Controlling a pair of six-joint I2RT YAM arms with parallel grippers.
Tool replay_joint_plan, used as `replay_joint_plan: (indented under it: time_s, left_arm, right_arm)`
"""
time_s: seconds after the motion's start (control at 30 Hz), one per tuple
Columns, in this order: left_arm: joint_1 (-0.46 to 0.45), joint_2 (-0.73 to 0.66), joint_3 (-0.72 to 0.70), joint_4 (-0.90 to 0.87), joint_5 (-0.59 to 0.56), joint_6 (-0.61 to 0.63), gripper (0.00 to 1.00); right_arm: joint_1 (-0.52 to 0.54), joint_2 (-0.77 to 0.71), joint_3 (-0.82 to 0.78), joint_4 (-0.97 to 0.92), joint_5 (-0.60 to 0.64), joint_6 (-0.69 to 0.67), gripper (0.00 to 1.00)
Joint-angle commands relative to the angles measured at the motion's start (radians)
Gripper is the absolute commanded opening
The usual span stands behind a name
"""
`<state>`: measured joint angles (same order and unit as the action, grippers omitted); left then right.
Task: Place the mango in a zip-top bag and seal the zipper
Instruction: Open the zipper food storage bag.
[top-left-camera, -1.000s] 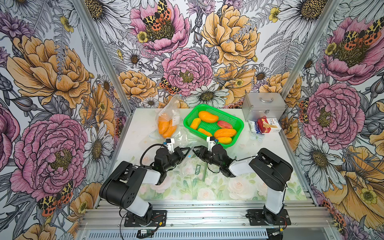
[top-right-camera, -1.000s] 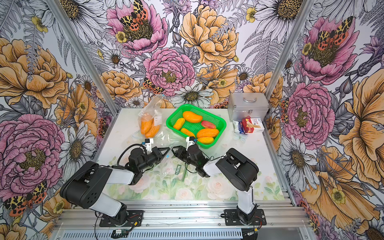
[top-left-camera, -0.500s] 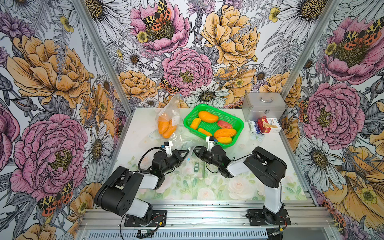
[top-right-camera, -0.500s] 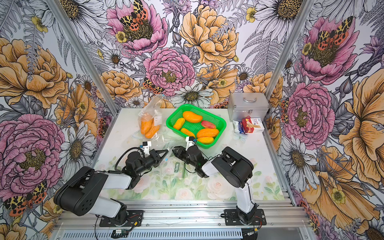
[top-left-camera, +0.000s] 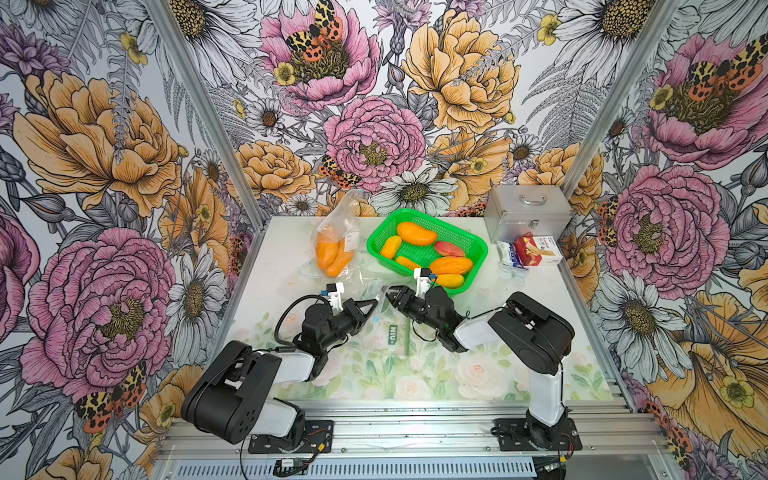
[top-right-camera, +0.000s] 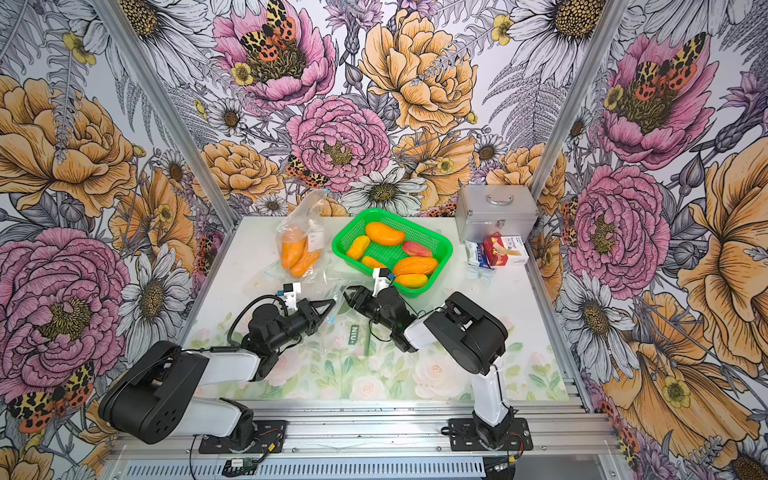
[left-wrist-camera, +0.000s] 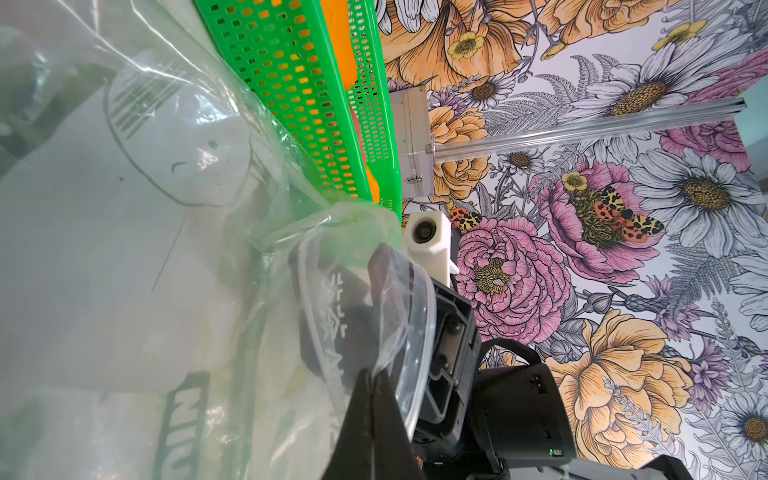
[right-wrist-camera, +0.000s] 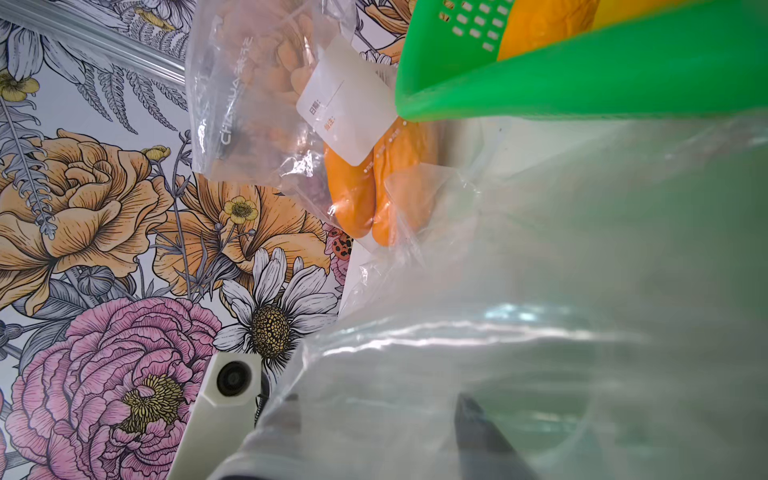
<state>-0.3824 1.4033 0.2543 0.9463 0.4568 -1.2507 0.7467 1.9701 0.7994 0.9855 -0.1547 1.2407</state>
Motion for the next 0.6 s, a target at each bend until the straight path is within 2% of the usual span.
replay_joint_plan:
  time_s: [0.0, 0.43, 0.57]
  left_arm:
    - [-0.009, -0.015, 0.019, -0.011, -0.018, 0.017, 0.0]
    - [-0.009, 0.006, 0.015, -0.011, -0.012, -0.012, 0.0]
    - [-0.009, 0.02, 0.015, -0.006, -0.014, -0.018, 0.01]
  right_arm:
    - [0.003, 0.038, 0.024, 0.021, -0.009, 0.009, 0.65]
    - [0.012, 0.096, 0.089, 0.138, -0.098, 0.026, 0.65]
    - [0.015, 0.105, 0.094, 0.162, -0.111, 0.026, 0.62]
